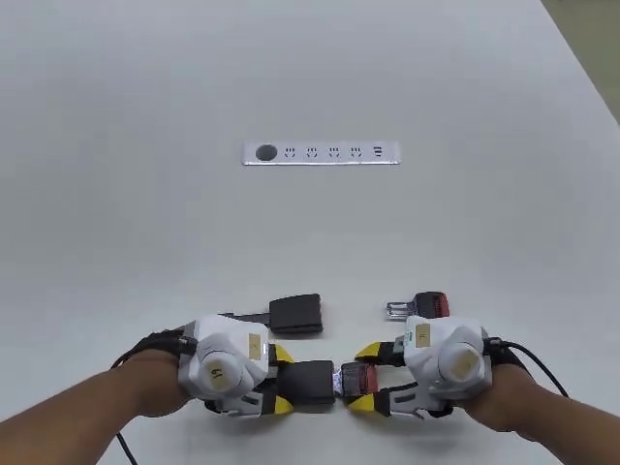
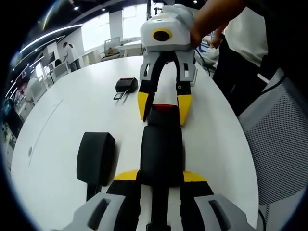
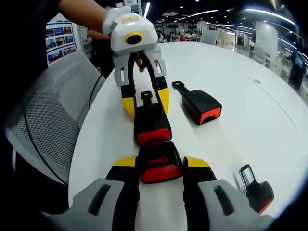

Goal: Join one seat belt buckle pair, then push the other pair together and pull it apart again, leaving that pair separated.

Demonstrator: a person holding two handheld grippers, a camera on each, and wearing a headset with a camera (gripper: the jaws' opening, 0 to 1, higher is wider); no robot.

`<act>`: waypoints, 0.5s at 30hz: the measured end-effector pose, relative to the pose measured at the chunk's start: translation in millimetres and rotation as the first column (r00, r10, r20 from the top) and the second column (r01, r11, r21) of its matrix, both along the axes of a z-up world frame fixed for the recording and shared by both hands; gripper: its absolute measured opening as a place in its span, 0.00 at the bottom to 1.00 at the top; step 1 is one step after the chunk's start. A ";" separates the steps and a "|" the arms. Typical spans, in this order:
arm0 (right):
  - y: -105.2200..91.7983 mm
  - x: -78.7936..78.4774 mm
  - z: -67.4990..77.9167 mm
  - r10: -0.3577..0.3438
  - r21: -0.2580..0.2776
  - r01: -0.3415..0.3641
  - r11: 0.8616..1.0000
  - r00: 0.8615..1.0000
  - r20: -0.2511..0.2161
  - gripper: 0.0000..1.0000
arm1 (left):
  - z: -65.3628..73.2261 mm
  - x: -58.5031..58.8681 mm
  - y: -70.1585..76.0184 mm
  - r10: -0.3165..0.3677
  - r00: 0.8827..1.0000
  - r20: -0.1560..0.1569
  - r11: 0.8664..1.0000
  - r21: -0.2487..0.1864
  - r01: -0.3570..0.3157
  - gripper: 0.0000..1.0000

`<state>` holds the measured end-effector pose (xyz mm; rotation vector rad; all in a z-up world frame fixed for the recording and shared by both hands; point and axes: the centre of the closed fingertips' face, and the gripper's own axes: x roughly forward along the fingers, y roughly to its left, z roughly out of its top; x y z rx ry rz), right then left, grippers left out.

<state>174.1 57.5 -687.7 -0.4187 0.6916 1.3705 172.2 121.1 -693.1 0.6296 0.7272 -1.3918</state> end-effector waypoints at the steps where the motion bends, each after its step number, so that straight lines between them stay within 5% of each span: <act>1: 0.2 -0.2 0.7 -0.002 0.004 0.002 1.000 1.000 0.000 0.32 | -0.5 0.6 0.1 0.001 1.000 -0.001 1.000 -0.002 -0.001 0.31; 15: -4.2 0.7 3.1 -0.013 0.032 0.013 0.999 1.000 -0.008 0.32 | 1.1 0.4 -3.2 -0.018 1.000 -0.004 1.000 -0.024 0.018 0.31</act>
